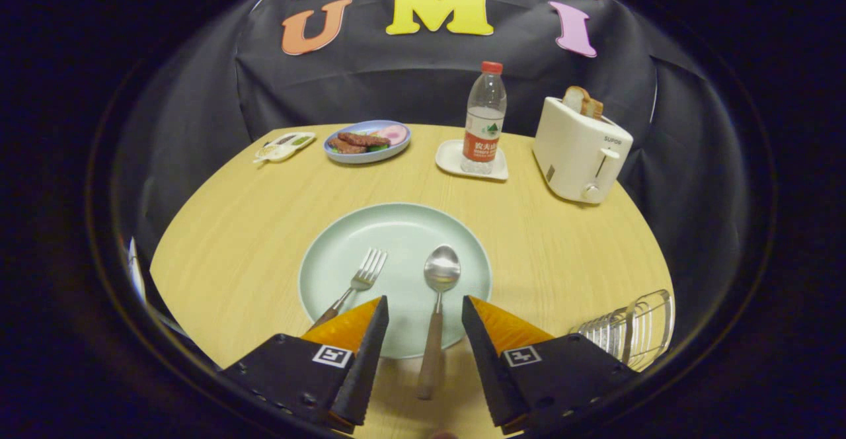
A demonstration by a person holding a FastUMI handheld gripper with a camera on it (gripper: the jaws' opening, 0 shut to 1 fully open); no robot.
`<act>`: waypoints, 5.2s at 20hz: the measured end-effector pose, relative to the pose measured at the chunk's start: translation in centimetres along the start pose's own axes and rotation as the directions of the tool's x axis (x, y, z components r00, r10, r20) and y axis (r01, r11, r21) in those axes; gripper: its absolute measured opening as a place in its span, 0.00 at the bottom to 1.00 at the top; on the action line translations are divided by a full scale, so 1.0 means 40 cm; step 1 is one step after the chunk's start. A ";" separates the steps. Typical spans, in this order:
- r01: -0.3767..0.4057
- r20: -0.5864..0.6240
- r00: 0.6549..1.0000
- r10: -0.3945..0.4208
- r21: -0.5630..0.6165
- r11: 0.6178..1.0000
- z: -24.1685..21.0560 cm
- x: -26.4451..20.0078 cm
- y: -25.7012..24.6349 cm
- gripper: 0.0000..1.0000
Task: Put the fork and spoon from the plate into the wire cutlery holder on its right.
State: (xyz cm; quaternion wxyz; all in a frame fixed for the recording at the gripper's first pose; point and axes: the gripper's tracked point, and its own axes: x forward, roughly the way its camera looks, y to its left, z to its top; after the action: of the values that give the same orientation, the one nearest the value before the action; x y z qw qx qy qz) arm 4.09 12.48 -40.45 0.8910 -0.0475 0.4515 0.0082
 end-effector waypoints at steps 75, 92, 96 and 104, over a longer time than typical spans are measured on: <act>-0.107 0.003 0.994 0.109 0.212 0.972 0.148 -0.302 -0.074 0.97; 0.033 -0.097 0.995 -0.024 0.097 0.995 -0.025 0.011 0.199 0.95; 0.046 -0.132 0.991 -0.033 0.099 0.994 -0.048 0.038 0.190 0.69; 0.089 -0.204 0.977 -0.064 0.114 0.989 -0.080 0.049 0.141 0.12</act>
State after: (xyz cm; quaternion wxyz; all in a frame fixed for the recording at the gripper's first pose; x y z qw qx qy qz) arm 2.37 17.77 -44.33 0.8421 -0.0105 0.5360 -0.0587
